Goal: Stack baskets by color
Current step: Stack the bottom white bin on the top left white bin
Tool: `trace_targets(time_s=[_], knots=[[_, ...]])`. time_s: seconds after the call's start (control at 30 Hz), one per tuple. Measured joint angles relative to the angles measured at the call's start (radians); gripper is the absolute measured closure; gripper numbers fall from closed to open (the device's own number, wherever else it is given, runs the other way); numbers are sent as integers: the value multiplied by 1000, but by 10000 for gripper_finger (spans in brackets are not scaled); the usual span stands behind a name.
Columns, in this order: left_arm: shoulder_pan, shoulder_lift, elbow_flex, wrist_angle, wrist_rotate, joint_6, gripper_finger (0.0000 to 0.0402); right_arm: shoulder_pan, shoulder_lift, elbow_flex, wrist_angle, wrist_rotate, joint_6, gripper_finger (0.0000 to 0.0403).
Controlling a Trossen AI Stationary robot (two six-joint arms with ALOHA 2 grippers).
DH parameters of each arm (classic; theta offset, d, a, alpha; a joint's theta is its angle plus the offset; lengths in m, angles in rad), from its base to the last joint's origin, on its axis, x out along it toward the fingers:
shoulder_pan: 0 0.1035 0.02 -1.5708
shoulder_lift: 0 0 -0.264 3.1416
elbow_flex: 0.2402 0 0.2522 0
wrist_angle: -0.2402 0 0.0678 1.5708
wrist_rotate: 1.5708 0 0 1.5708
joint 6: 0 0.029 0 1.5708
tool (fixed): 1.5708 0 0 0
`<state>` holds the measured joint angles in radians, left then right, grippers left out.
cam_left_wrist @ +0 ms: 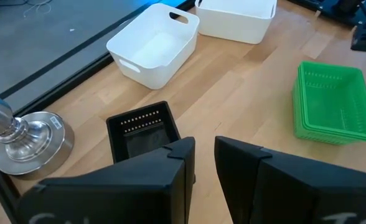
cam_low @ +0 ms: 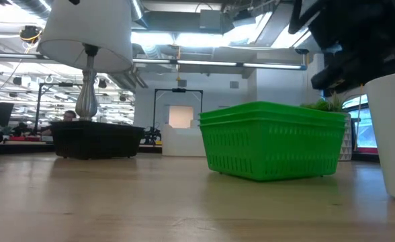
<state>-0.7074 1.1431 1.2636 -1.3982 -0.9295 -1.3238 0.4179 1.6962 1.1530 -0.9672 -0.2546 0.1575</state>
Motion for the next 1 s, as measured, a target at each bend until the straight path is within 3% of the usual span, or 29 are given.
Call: trace_targets(time_s=[0.23,0.37,0.47,0.6,1.0], knots=[[0,0,0,0,0,0,347,0,92,0,36,9,-22,302],[0,0,0,0,0,0,347,-1,129,0,68,8,-8,345],[0,0,0,0,0,3,347,-10,134,0,65,-54,18,391],[0,0,0,0,0,45,347,-19,131,21,31,-103,52,398],[0,0,0,0,5,82,347,-69,127,352,-337,-142,54,401]])
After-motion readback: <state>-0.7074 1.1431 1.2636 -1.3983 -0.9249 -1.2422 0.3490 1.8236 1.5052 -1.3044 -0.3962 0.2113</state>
